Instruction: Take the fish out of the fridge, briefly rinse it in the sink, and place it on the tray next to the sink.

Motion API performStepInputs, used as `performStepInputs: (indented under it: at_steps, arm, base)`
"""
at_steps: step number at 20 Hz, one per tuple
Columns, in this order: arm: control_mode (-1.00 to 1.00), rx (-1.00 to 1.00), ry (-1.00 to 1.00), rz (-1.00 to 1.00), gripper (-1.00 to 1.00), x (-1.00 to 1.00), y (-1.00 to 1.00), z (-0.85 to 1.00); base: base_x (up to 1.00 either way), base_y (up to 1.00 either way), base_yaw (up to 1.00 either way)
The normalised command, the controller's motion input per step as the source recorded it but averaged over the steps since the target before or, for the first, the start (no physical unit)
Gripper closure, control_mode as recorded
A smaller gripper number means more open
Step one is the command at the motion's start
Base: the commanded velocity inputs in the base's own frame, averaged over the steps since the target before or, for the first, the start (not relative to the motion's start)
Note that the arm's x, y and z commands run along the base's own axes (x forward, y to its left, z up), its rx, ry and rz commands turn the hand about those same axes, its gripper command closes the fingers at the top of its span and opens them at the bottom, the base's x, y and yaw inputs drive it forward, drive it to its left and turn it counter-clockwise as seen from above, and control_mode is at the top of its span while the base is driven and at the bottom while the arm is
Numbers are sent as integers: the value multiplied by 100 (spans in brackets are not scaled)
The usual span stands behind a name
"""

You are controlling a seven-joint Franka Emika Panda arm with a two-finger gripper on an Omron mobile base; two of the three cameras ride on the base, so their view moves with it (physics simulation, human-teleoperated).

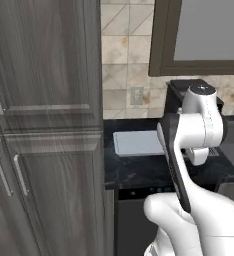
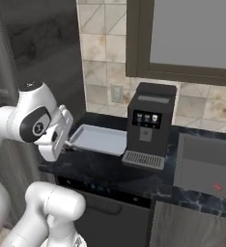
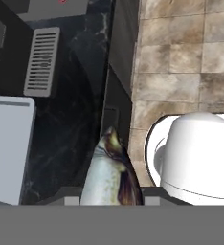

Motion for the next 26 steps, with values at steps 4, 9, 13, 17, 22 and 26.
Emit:
performStepInputs:
  at_steps: [4, 9, 13, 17, 22, 26]
  arm:
    - [100, 0, 0, 0, 100, 0, 0, 0]
    - [-100, 7, 5, 0, 100, 49, 0, 0]
    - [-100, 27, 1, 0, 100, 99, 3, 0]
    - [-100, 11, 0, 0, 100, 85, 2, 0]
    - [-100, -7, 5, -4, 100, 62, 21, -7]
    - [-100, -9, 9, -5, 100, 59, 27, -47]
  base:
    - [74, 6, 0]
    - [31, 0, 0]
    - [0, 0, 0]
    - [0, 0, 0]
    - [0, 0, 0]
    - [0, 0, 0]
